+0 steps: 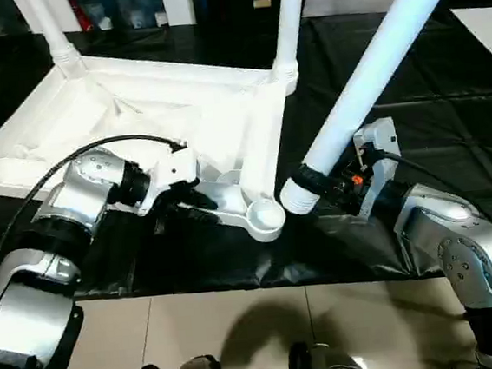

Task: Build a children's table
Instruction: Rotate table base, then insert table leg to table base

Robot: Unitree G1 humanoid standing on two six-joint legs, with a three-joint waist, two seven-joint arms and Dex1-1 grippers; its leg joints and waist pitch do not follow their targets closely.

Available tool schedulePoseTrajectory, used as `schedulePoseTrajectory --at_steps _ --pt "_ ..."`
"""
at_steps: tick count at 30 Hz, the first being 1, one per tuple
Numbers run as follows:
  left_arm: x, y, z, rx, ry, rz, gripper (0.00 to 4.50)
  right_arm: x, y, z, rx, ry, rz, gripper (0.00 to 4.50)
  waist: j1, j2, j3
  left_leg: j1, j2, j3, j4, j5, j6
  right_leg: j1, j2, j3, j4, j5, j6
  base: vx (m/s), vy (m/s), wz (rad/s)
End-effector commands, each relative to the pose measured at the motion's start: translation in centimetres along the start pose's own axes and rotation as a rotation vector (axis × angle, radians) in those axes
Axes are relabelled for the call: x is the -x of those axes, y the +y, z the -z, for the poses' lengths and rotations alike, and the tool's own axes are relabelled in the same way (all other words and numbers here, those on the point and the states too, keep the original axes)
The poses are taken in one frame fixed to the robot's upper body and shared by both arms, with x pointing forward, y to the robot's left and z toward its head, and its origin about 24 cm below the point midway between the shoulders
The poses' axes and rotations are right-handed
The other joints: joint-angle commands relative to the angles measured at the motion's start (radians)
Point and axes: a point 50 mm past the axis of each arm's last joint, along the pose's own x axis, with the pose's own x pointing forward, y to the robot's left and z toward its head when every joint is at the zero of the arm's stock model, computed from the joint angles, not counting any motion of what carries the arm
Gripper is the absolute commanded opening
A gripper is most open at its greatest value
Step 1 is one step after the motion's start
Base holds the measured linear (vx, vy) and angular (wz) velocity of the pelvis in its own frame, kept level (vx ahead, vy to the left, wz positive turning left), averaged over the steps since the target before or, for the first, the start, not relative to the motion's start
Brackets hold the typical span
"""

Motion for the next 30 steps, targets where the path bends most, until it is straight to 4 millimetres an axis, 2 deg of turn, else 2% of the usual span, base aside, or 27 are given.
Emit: schedulePoseTrajectory --at_steps 1,4,7,8,9,11,13,14,15,17,19,21,22,24,25,26,27,28,29,30 --pt "0.1 0.1 0.4 -0.007 0.028 -0.011 0.84 0.3 0.4 -0.9 0.029 -0.03 -0.024 1.88 0.004 0.007 -0.113 0.003 0.05 -0.009 -0.067 -0.089 0.032 0.081 -0.1 0.073 -0.072 -0.22 -0.219 0.0 0.0 0.0" --pt "-0.2 -0.1 0.4 0.033 -0.014 -0.006 0.59 0.2 0.4 -1.1 0.034 -0.036 -0.029 1.88 0.004 0.006 -0.114 0.002 0.051 -0.009 -0.067 -0.083 0.032 0.08 -0.101 0.072 -0.072 -0.227 -0.212 0.0 0.0 0.0" --pt "-0.4 -0.3 0.7 0.077 -0.022 0.006 0.41 0.1 0.4 -1.3 0.037 -0.041 -0.033 1.88 0.003 0.007 -0.115 0.002 0.053 -0.009 -0.068 -0.073 0.034 0.08 -0.101 0.073 -0.068 -0.209 -0.219 0.0 0.0 0.0" --pt "-0.7 -0.3 1.0 0.124 -0.021 -0.017 0.35 0.0 0.5 -1.5 0.04 -0.044 -0.036 1.88 0.003 0.01 -0.115 0.002 0.054 -0.01 -0.067 -0.071 0.033 0.08 -0.101 0.072 -0.065 -0.197 -0.225 0.0 0.0 0.0" --pt "-1.2 -0.4 1.4 0.202 -0.035 -0.053 0.31 -0.1 0.6 -1.7 0.045 -0.048 -0.041 1.88 0.0 0.007 -0.114 0.002 0.055 -0.009 -0.068 -0.072 0.036 0.079 -0.1 0.072 -0.064 -0.184 -0.233 0.0 0.0 0.0" --pt "-1.6 -0.4 1.3 0.243 -0.067 -0.077 0.22 -0.2 0.7 -1.9 0.051 -0.047 -0.047 1.88 -0.003 0.004 -0.113 -0.002 0.05 -0.007 -0.065 -0.069 0.042 0.084 -0.101 0.071 -0.065 -0.192 -0.238 0.0 0.0 0.0" --pt "-2.5 -0.4 0.8 0.295 -0.132 -0.121 0.13 -0.4 0.7 -2.0 0.071 -0.031 -0.059 1.88 -0.005 0.0 -0.109 -0.005 0.04 -0.003 -0.063 -0.072 0.051 0.083 -0.098 0.069 -0.079 -0.275 -0.206 0.0 0.0 0.0" --pt "-2.8 -0.4 0.6 0.305 -0.152 -0.128 0.13 -0.5 0.7 -2.0 0.078 -0.022 -0.063 1.88 -0.006 0.001 -0.11 -0.006 0.041 -0.004 -0.062 -0.07 0.05 0.086 -0.098 0.068 -0.077 -0.287 -0.201 0.0 0.0 0.0" --pt "-3.2 -0.5 0.4 0.317 -0.167 -0.137 0.05 -0.6 0.7 -2.0 0.087 -0.012 -0.064 1.88 -0.011 -0.006 -0.108 -0.007 0.039 -0.002 -0.062 -0.065 0.055 0.084 -0.095 0.067 -0.083 -0.306 -0.186 0.0 0.0 0.0" --pt "-3.9 -1.0 0.2 0.291 -0.165 -0.124 0.01 -0.9 0.6 -2.0 0.099 0.006 -0.069 1.88 -0.016 -0.005 -0.109 -0.01 0.041 -0.005 -0.062 -0.057 0.061 0.084 -0.094 0.066 -0.08 -0.315 -0.174 0.0 0.0 0.0" --pt "-4.4 -1.6 0.2 0.238 -0.148 -0.112 0.0 -1.2 0.5 -1.8 0.115 0.026 -0.073 1.88 -0.023 -0.003 -0.108 -0.004 0.041 -0.003 -0.063 -0.07 0.072 0.076 -0.091 0.065 -0.086 -0.332 -0.166 0.0 0.0 0.0" --pt "-4.9 -2.6 0.3 0.141 -0.104 -0.087 0.0 -1.6 0.2 -1.4 0.152 0.083 -0.08 1.88 -0.025 -0.003 -0.105 -0.006 0.042 -0.004 -0.065 -0.073 0.071 0.077 -0.09 0.065 -0.088 -0.355 -0.152 0.0 0.0 0.0" --pt "-4.9 -2.8 0.3 0.124 -0.104 -0.079 0.0 -1.7 0.1 -1.3 0.159 0.093 -0.082 1.88 -0.026 -0.002 -0.104 -0.002 0.043 -0.003 -0.065 -0.078 0.072 0.073 -0.089 0.065 -0.089 -0.366 -0.145 0.0 0.0 0.0" --pt "-5.0 -3.3 0.0 0.095 -0.118 -0.06 0.0 -1.9 -0.2 -1.2 0.18 0.126 -0.088 1.88 -0.024 -0.001 -0.105 0.004 0.046 -0.001 -0.066 -0.084 0.072 0.068 -0.088 0.067 -0.088 -0.361 -0.149 0.0 0.0 0.0" --pt "-4.9 -3.5 -0.1 0.082 -0.124 -0.047 0.0 -2.0 -0.3 -1.1 0.184 0.139 -0.094 1.88 -0.027 -0.009 -0.107 0.0 0.049 -0.002 -0.067 -0.079 0.075 0.071 -0.089 0.068 -0.083 -0.328 -0.162 0.0 0.0 0.0" --pt "-4.9 -3.5 -0.1 0.086 -0.119 -0.047 0.0 -2.1 -0.3 -1.1 0.187 0.152 -0.099 1.88 -0.024 -0.005 -0.108 0.0 0.049 -0.002 -0.066 -0.076 0.077 0.071 -0.091 0.069 -0.08 -0.315 -0.163 0.0 0.0 0.0" --pt "-4.8 -3.6 0.1 0.084 -0.103 -0.045 0.0 -2.1 -0.4 -1.0 0.195 0.172 -0.109 1.88 -0.027 -0.009 -0.106 0.001 0.049 -0.002 -0.068 -0.076 0.081 0.069 -0.087 0.068 -0.08 -0.303 -0.166 0.0 0.0 0.0" --pt "-4.8 -3.6 0.1 0.083 -0.096 -0.045 0.0 -2.1 -0.4 -0.9 0.199 0.18 -0.113 1.88 -0.028 -0.007 -0.107 0.0 0.049 -0.004 -0.067 -0.076 0.081 0.07 -0.088 0.067 -0.077 -0.293 -0.171 0.0 0.0 0.0" --pt "-4.7 -3.8 0.3 0.065 -0.076 -0.033 0.0 -2.2 -0.5 -0.8 0.206 0.199 -0.122 1.88 -0.029 -0.011 -0.107 0.002 0.05 -0.002 -0.068 -0.079 0.083 0.069 -0.089 0.069 -0.079 -0.292 -0.171 0.0 0.0 0.0" --pt "-4.7 -3.9 0.4 0.064 -0.069 -0.032 0.0 -2.2 -0.5 -0.8 0.208 0.206 -0.124 1.88 -0.029 -0.009 -0.107 0.001 0.049 -0.002 -0.067 -0.087 0.083 0.069 -0.09 0.07 -0.078 -0.29 -0.175 0.0 0.0 0.0"
